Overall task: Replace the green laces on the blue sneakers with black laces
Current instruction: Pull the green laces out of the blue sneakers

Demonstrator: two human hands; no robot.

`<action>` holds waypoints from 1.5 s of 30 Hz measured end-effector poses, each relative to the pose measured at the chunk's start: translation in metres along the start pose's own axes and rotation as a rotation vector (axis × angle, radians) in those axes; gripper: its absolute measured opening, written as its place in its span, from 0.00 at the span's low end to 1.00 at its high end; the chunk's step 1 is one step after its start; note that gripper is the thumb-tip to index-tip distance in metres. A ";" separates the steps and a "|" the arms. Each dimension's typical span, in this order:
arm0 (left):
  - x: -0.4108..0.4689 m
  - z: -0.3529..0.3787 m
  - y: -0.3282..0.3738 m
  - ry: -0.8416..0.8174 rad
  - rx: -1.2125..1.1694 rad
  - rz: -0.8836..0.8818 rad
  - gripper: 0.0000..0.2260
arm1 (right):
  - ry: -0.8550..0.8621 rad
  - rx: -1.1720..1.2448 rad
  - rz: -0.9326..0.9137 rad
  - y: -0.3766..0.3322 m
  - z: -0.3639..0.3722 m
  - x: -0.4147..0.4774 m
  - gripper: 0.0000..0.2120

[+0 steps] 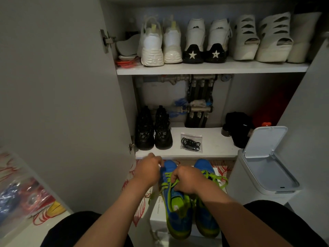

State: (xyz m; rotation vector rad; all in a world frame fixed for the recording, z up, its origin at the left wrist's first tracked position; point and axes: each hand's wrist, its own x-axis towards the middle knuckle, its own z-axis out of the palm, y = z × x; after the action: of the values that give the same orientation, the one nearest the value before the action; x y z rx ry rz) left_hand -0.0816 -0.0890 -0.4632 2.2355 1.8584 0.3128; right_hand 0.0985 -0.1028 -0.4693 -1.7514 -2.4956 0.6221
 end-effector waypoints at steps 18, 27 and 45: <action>-0.005 0.026 0.009 -0.314 -0.292 0.070 0.04 | 0.073 0.012 0.239 0.012 -0.008 0.003 0.10; -0.006 0.031 0.008 -0.251 -0.261 0.117 0.02 | -0.003 0.022 0.090 0.001 -0.007 0.000 0.08; -0.006 0.034 0.009 -0.261 -0.282 0.144 0.11 | 0.035 0.167 0.048 0.000 -0.011 0.002 0.19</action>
State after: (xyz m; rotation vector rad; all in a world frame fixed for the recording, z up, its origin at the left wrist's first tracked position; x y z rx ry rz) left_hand -0.0645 -0.0975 -0.4934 2.1053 1.4300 0.2722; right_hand 0.1001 -0.0979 -0.4596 -1.7503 -2.3104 0.7709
